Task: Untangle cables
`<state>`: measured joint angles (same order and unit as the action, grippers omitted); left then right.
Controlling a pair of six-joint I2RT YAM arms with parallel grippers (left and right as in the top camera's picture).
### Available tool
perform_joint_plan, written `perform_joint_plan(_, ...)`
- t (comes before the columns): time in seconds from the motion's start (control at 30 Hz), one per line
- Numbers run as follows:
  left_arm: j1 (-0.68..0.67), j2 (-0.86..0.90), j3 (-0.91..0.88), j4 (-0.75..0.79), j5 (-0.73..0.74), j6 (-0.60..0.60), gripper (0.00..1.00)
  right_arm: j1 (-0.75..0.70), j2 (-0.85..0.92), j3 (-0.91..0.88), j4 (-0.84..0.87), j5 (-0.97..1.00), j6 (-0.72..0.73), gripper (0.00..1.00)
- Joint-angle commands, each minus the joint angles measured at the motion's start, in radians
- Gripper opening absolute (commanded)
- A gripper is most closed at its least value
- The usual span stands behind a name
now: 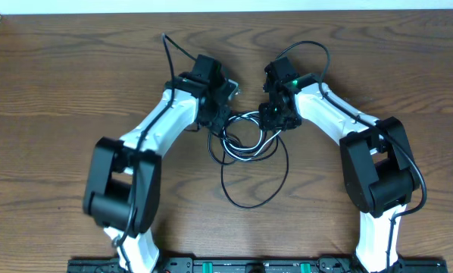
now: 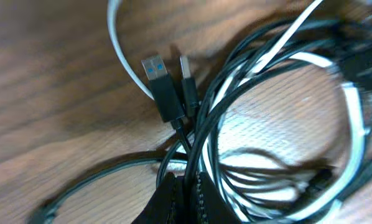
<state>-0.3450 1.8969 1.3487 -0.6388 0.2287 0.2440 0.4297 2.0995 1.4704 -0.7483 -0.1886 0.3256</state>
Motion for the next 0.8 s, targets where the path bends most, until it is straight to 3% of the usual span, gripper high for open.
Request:
perform_joint_plan(0.0,0.002,-0.111,0.0,0.0,-0.013,0.009,0.08,-0.003,0.014,0.006,-0.004,0.006,-0.008,0.47)
perform_joint_plan(0.1,0.002,-0.192,0.0,0.0,-0.013,-0.017,0.08,-0.003,0.014,0.006,-0.004,0.006,-0.008,0.48)
perform_joint_plan(0.23,0.002,-0.312,0.0,0.002,-0.013,-0.052,0.08,-0.004,0.014,0.006,-0.002,-0.053,-0.048,0.57)
perform_joint_plan(0.43,0.002,-0.499,0.0,0.05,-0.013,-0.148,0.08,-0.013,0.014,0.006,0.004,-0.159,-0.102,0.59)
perform_joint_plan(0.57,0.001,-0.6,0.0,0.089,-0.008,-0.224,0.07,-0.033,0.003,0.006,0.025,-0.319,-0.177,0.78)
perform_joint_plan(0.77,0.002,-0.686,0.0,0.144,0.092,-0.284,0.08,-0.084,-0.067,0.009,0.023,-0.406,-0.215,0.82)
